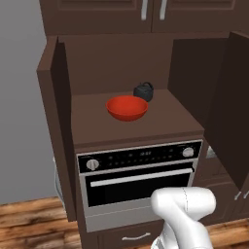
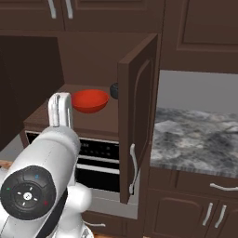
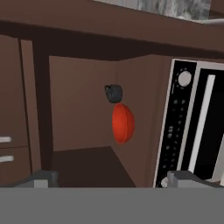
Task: Pick the mug and place it in the sink. Pick the bowl and place it in the open cabinet and then close the cabinet.
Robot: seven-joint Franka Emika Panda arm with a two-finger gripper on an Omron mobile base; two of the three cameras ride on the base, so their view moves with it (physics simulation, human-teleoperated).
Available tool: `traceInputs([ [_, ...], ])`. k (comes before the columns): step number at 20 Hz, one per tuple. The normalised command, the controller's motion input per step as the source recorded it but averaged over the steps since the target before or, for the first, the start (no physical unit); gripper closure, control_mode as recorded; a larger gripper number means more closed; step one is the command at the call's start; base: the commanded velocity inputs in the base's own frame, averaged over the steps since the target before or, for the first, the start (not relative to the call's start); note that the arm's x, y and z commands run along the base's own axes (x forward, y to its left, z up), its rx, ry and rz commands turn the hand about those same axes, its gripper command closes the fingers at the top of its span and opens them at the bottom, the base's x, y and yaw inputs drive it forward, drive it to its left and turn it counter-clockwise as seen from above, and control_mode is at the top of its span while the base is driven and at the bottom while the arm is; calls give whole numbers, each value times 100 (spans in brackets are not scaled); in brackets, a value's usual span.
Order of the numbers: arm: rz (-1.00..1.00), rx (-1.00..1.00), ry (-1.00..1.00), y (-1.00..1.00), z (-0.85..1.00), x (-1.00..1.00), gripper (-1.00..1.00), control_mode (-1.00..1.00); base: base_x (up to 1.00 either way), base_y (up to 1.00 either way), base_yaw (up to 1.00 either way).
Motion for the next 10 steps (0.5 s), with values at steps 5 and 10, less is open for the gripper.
traceInputs([
  [5, 0, 0, -3, -31, 0, 0, -100, -100, 0, 0, 0],
  [10, 0, 0, 0, -31, 0, 1, -100, -100, 0, 0, 0],
])
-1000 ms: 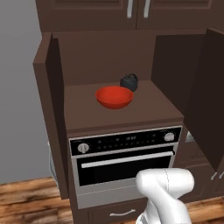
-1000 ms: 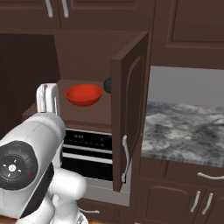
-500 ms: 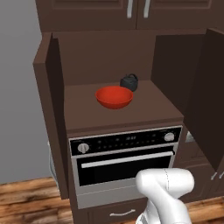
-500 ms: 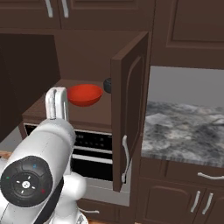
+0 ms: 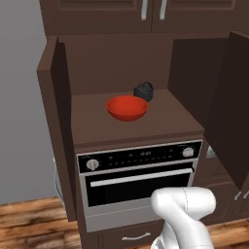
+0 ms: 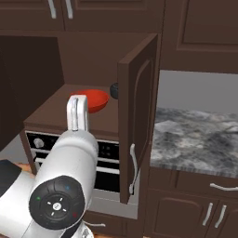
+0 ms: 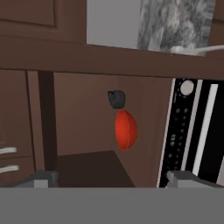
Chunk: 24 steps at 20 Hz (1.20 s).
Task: Pick the mug and place it in the sink. Pick the bowl and place it in the open cabinet and then close the cabinet.
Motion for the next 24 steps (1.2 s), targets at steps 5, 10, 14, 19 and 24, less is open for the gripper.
traceInputs([
  [5, 0, 0, -1, -30, 0, 4, -100, -100, 0, 0, 0],
  [10, 1, 0, -1, -29, 0, 20, -100, -100, 0, 0, 0],
  [14, 3, 1, -2, -25, 0, 24, -100, -100, 0, 0, 0],
  [19, 4, 2, -3, -25, 0, 16, -100, -100, 0, 0, 0],
  [24, 3, 2, -2, -26, -1, 24, -100, -100, 0, 0, 0],
])
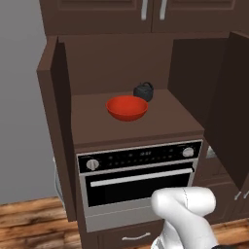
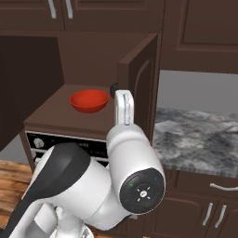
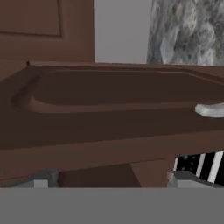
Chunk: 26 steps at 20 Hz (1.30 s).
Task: Pick the mug and place it in the sink. Pick the bowl and place it in the open cabinet and then close the cabinet.
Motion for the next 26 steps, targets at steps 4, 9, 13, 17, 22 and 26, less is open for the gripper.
traceInputs([
  [4, 2, 2, -2, -24, -5, 31, -100, -100, 0, 0, 0],
  [9, 2, 2, -3, -27, -9, 23, -100, -100, 0, 0, 0],
  [13, 2, 1, -9, -33, -15, 7, -100, -100, 0, 0, 0],
  [17, 2, 1, -13, -30, -3, 0, -100, -100, 0, 0, 0],
  [22, 1, 0, -11, -37, -3, 0, -100, -100, 0, 0, 0],
  [26, 1, 1, -7, -34, -13, 18, -100, -100, 0, 0, 0],
])
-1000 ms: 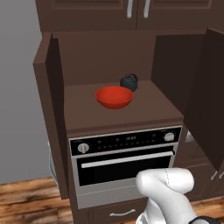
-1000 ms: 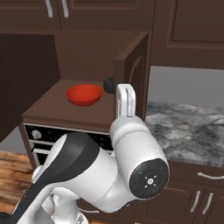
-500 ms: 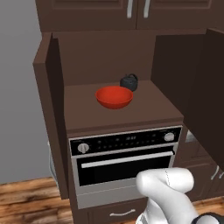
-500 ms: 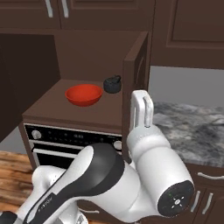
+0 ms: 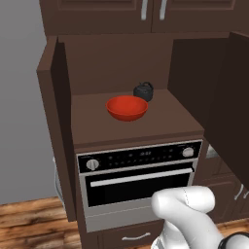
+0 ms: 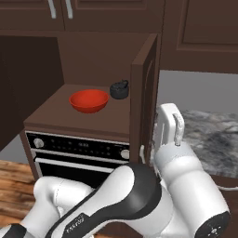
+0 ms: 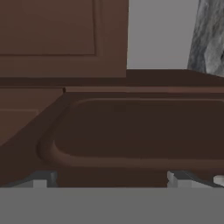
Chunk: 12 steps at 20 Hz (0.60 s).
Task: Pick the mug and place it in the sink. Pick the bowl and place it in the open cabinet and then close the cabinet.
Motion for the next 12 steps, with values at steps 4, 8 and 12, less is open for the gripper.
traceInputs([
  [4, 3, 0, -5, -11, -28, 34, -100, -100, 0, 0, 0],
  [8, 7, 0, 0, 0, -38, 48, -100, -100, 0, 0, 0],
  [12, 11, 0, 0, 0, -26, 50, -100, -100, 0, 0, 0],
])
